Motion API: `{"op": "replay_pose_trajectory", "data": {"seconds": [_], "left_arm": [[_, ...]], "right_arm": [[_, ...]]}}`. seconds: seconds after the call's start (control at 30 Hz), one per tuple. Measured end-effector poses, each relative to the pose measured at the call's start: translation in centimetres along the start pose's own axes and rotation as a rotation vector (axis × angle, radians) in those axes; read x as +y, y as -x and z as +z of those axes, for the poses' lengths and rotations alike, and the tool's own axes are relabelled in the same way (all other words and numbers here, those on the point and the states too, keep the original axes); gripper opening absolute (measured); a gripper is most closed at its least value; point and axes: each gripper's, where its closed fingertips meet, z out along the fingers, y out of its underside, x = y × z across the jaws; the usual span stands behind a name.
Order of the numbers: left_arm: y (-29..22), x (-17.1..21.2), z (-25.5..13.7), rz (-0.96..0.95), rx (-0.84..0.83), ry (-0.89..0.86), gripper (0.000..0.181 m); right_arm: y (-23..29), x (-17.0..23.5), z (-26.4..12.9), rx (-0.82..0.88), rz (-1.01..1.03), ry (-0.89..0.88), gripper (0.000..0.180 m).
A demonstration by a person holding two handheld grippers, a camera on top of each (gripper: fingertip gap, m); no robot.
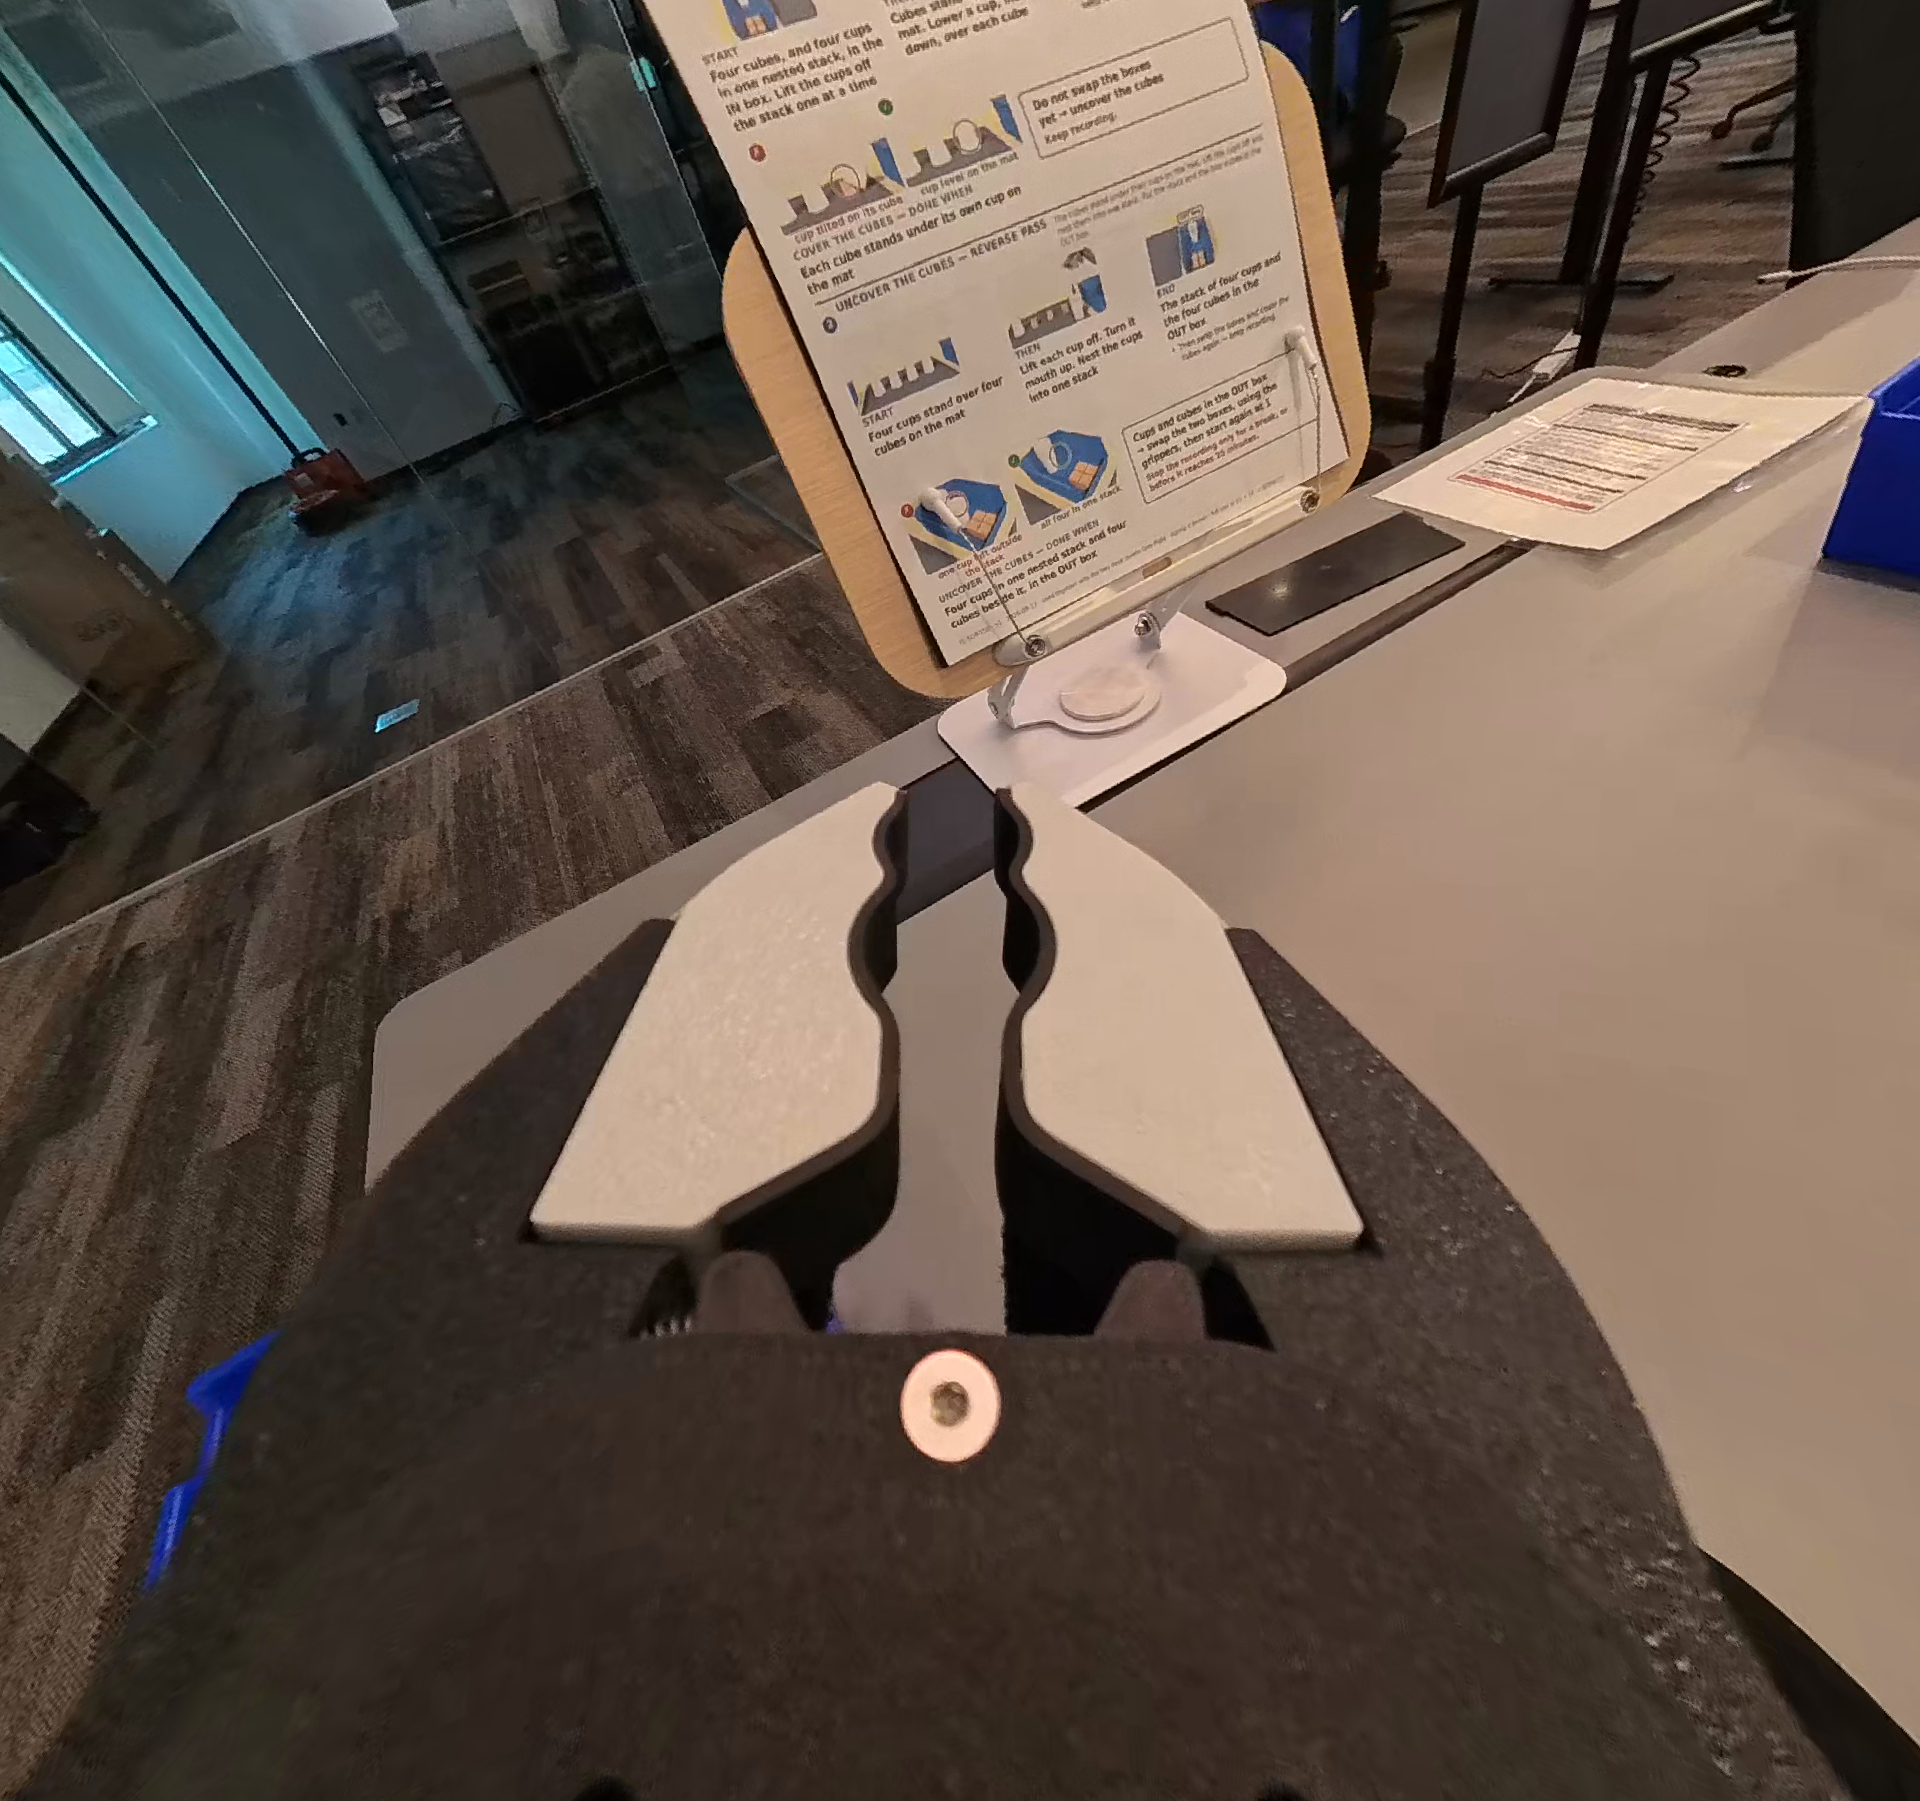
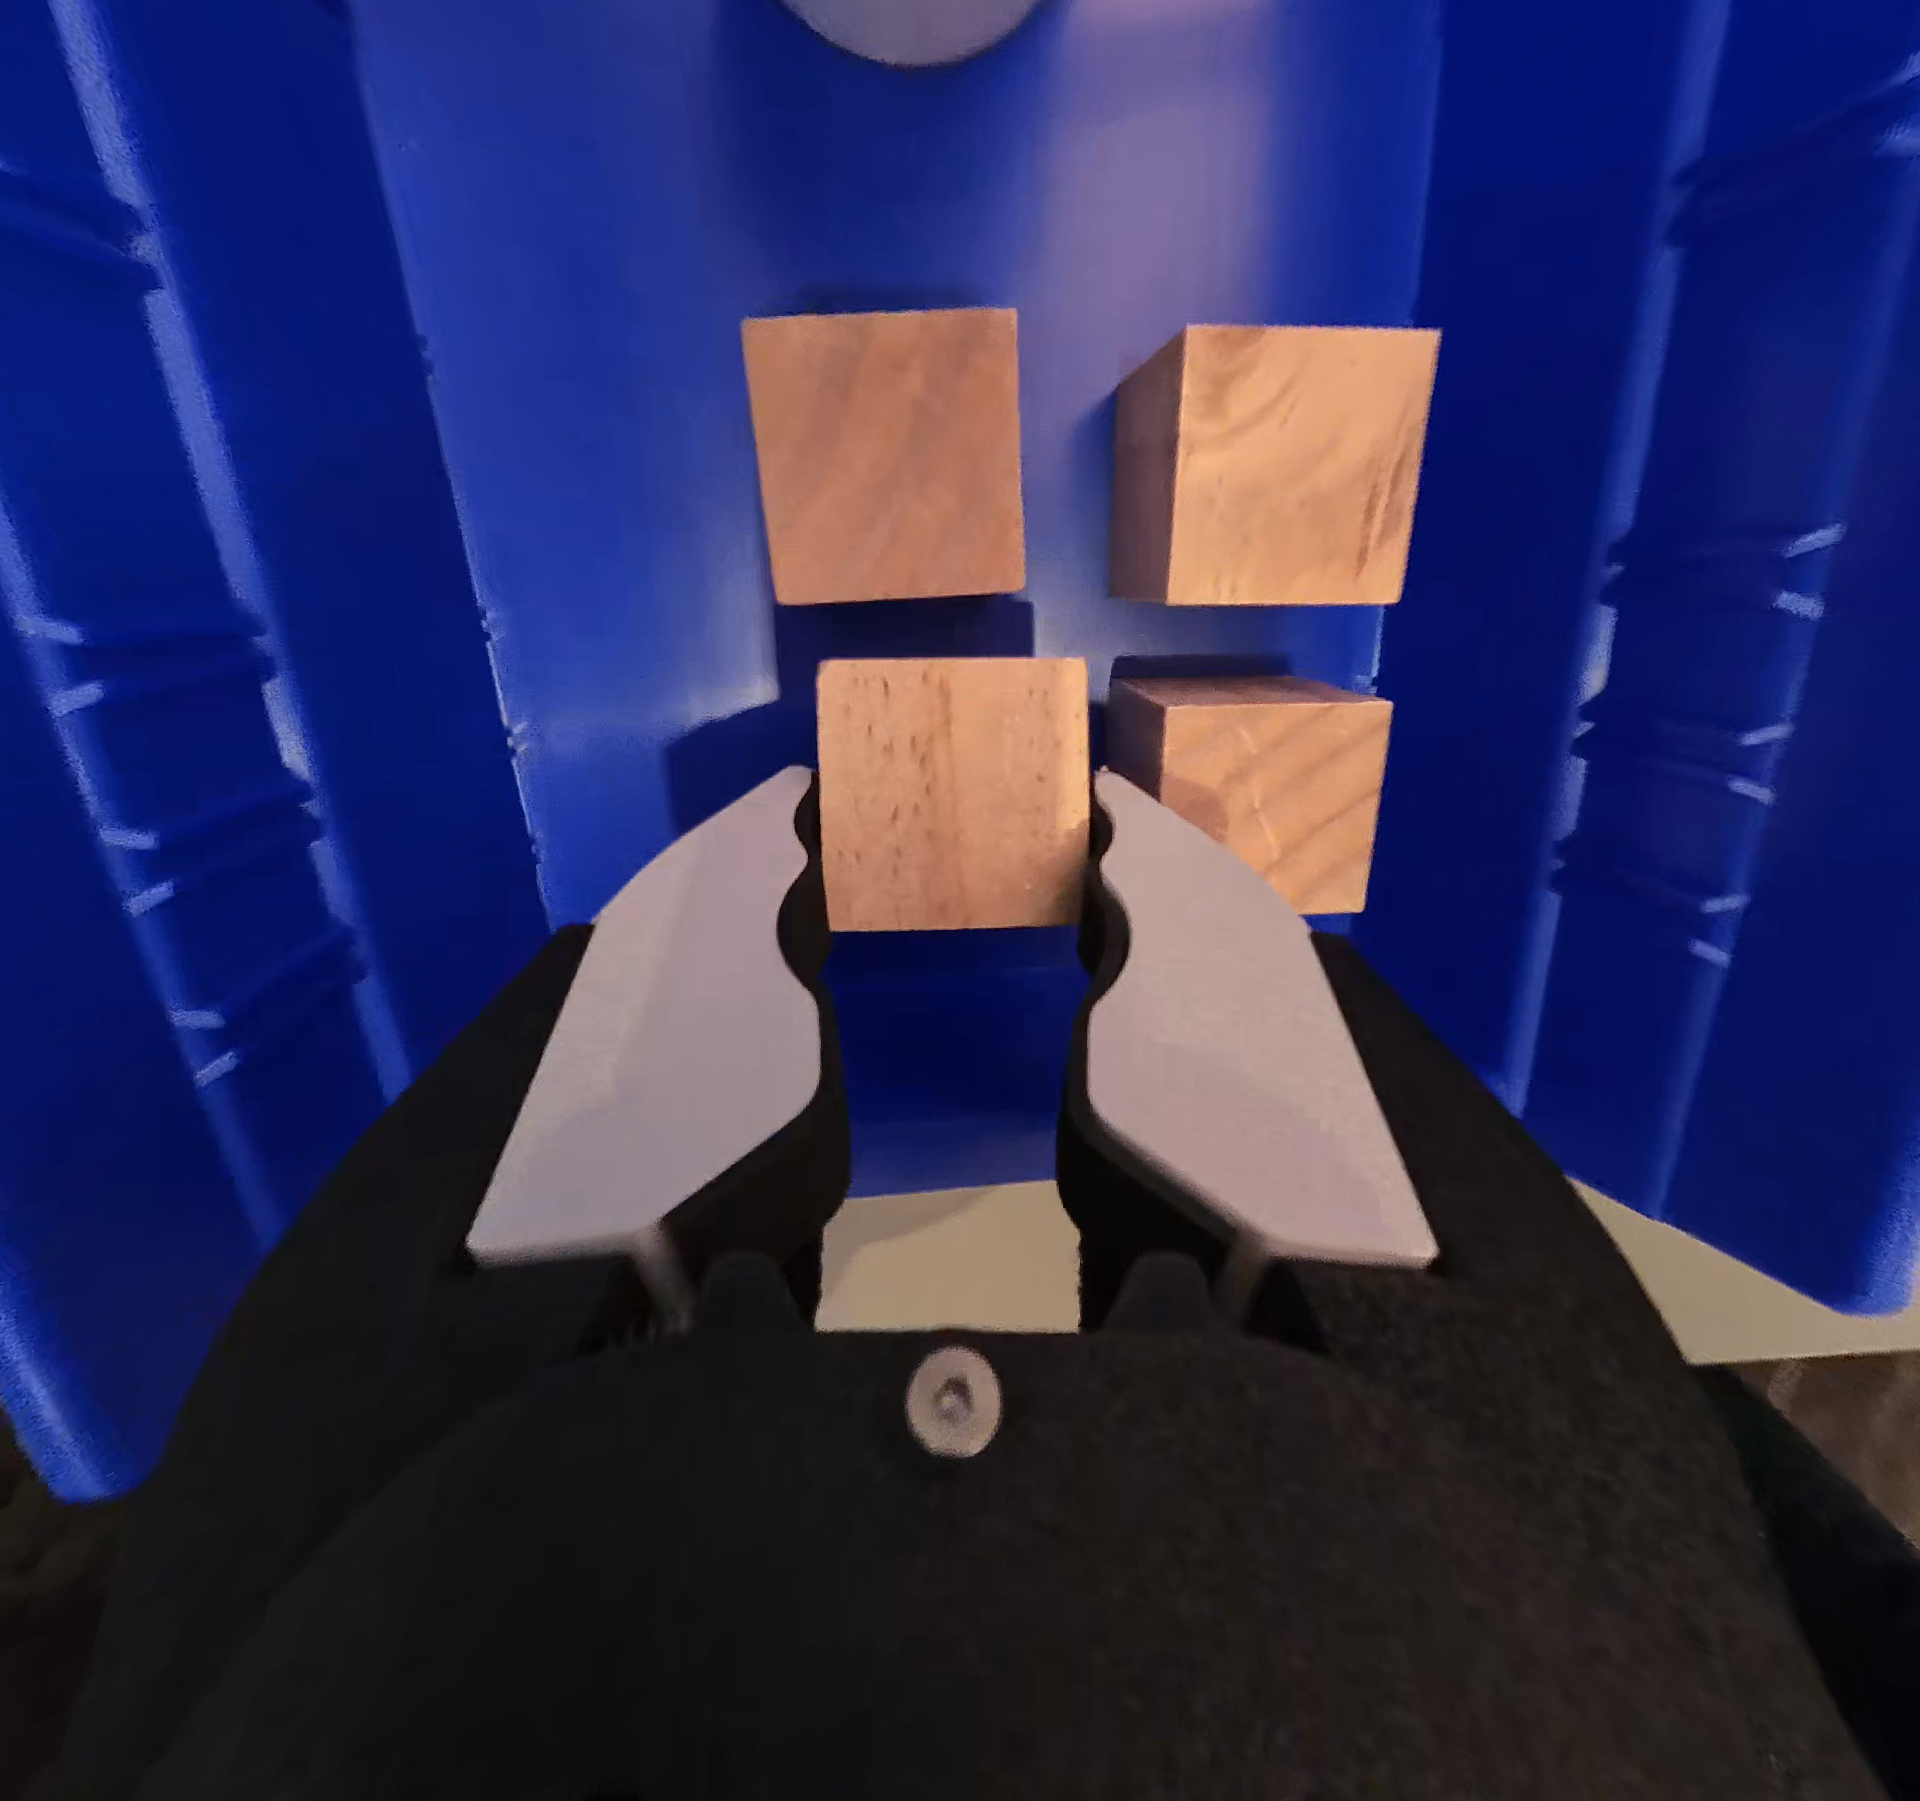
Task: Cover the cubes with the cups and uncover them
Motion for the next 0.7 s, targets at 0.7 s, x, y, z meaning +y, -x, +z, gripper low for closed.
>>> {"op": "replay_pose_trajectory", "data": {"seconds": [0.7], "left_arm": [[-4.7, -4.1, -2.6, -0.001, 0.090, -0.073, 0.017]], "right_arm": [[-1.0, -1.0, -7.0, 0.044, -0.093, -0.230, 0.053]]}}
